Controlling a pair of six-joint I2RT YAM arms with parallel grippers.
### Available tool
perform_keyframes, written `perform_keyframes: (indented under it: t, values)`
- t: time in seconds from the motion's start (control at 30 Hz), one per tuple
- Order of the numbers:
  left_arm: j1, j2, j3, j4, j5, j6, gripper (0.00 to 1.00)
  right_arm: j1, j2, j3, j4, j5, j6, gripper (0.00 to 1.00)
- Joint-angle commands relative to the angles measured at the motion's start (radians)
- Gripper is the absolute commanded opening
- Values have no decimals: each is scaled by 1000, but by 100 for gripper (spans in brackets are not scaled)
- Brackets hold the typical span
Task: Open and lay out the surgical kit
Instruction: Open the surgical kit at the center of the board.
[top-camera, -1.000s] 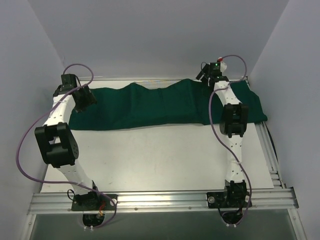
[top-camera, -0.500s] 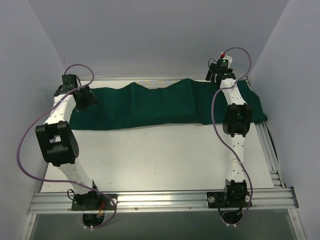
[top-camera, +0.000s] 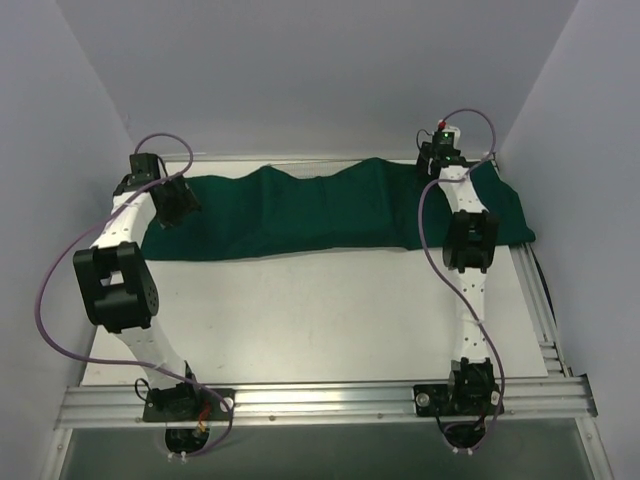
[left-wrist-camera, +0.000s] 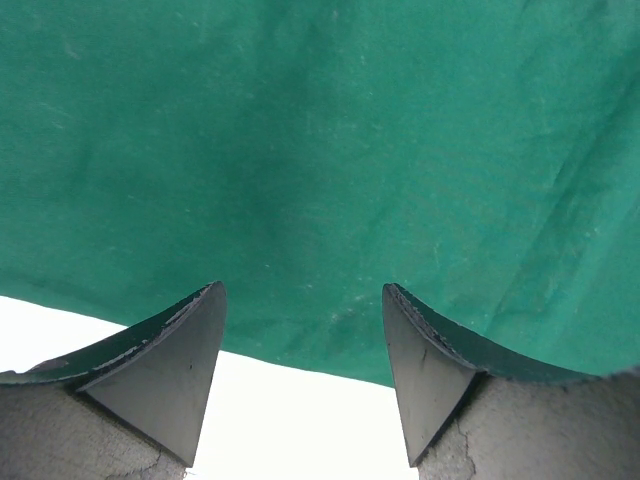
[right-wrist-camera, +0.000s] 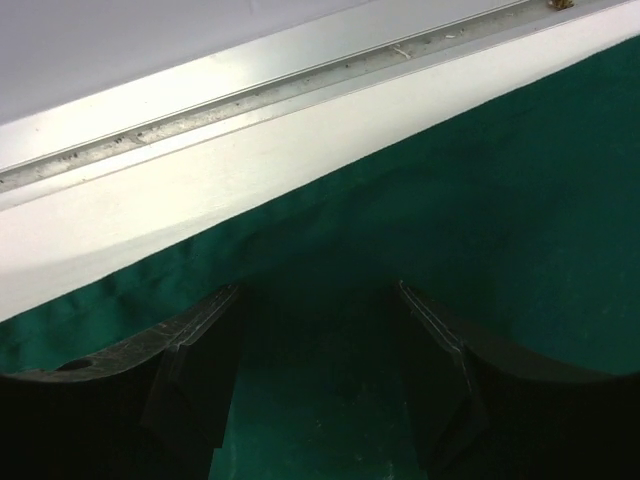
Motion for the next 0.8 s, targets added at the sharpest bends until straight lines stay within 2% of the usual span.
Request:
perform_keyframes:
  t: [0.0, 0.07, 0.17, 0.27, 0.3, 0.63, 0.7, 0.77]
  values:
    - [-10, -28, -4, 44, 23, -15, 73, -7, 14, 51, -38, -7, 8, 59]
    - [-9, -28, -3, 41, 22, -15, 73, -5, 23, 51, -52, 4, 5, 58]
    - [-9, -31, -6, 44, 19, -15, 73, -5, 32, 48, -71, 22, -2, 50]
    - [-10, -32, -16, 52, 27, -22, 73, -4, 35, 38, -74, 24, -13, 38]
    - [-10, -34, -22, 52, 28, -25, 73, -4, 37, 39, -81, 27, -19, 31]
    - [-12, -54, -52, 57, 27, -18, 73, -4, 43, 38, -112, 44, -35, 9]
    - [-12, -58, -52, 53, 24, -18, 73, -5, 23, 39, -102, 48, -28, 0]
    - [-10, -58, -50, 55, 28, -28, 73, -7, -12, 38, -86, 54, -10, 0]
